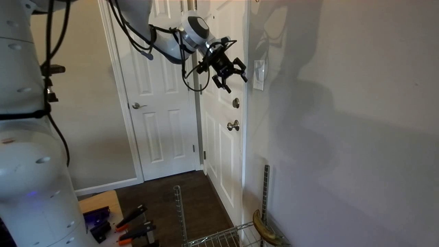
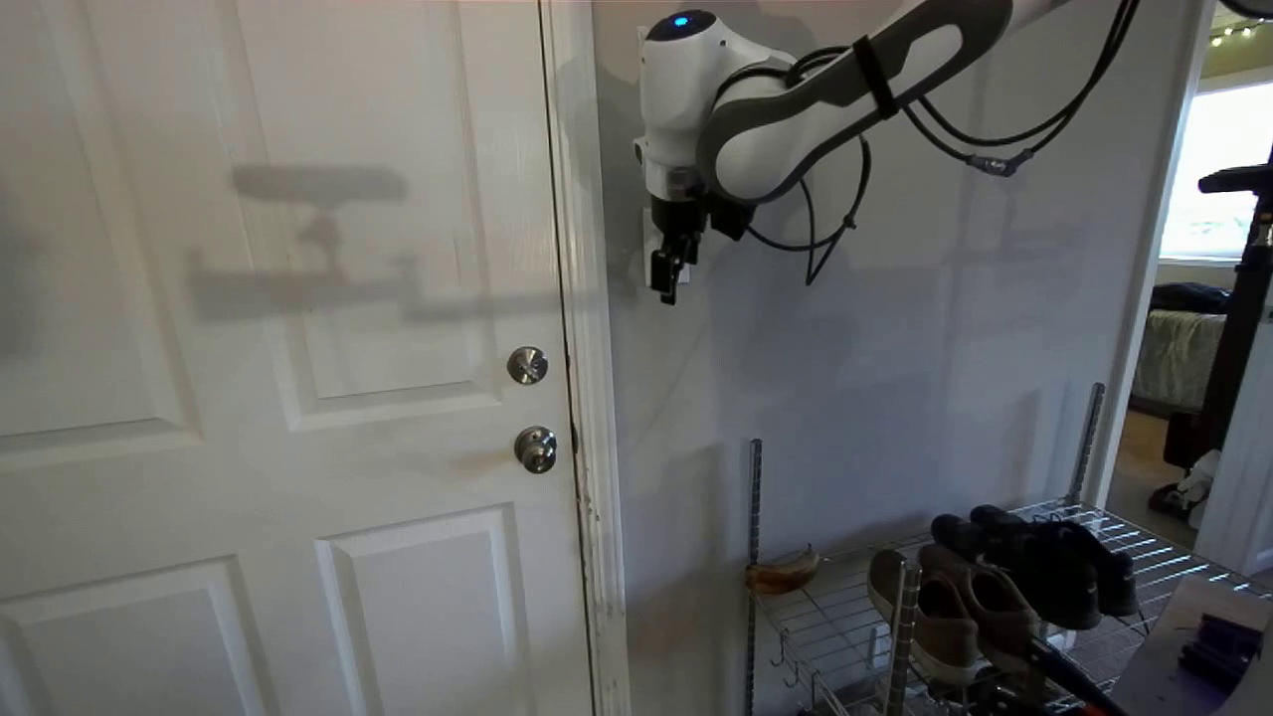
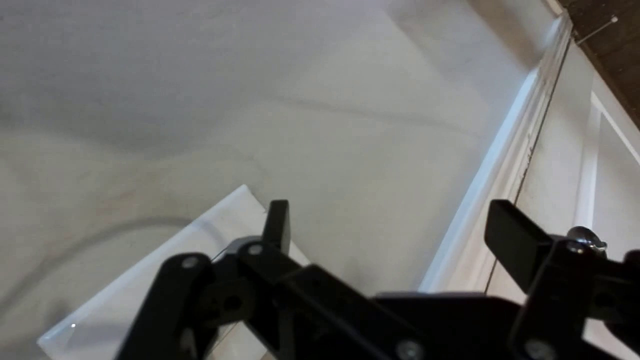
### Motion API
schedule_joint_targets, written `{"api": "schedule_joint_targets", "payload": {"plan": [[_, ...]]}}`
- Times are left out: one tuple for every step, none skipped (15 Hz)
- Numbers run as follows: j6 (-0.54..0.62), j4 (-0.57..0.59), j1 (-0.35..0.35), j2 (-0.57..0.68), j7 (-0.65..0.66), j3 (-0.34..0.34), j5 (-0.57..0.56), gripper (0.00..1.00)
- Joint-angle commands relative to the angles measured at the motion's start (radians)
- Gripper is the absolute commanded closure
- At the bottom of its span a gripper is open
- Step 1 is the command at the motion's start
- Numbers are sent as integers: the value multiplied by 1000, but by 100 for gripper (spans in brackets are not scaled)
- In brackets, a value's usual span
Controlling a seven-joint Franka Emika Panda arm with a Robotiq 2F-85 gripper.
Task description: Turn off the light
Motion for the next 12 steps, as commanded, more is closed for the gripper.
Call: {"api": "schedule_joint_targets", "payload": {"plan": [[-43,-93,0,-98,55,22,67,0],[-48,-110,-1,-117,73,27,85,0],[-52,-129,-2,-136,90,32,103,0],[-52,-147,-2,-154,104,38,117,0],[-53,-165,-2,-172,118,43,129,0],[-57,-180,-4,-187,132,49,138,0],[-58,-195,-5,-203,142,54,146,0],[-62,-205,-6,-214,157,61,145,0],[-47,-150,-14,-157,123,60,124,0],[-49,-163,-15,-171,131,65,127,0],[-51,-171,-15,-180,136,68,129,0],[-51,-176,-16,-186,137,69,130,0]]}}
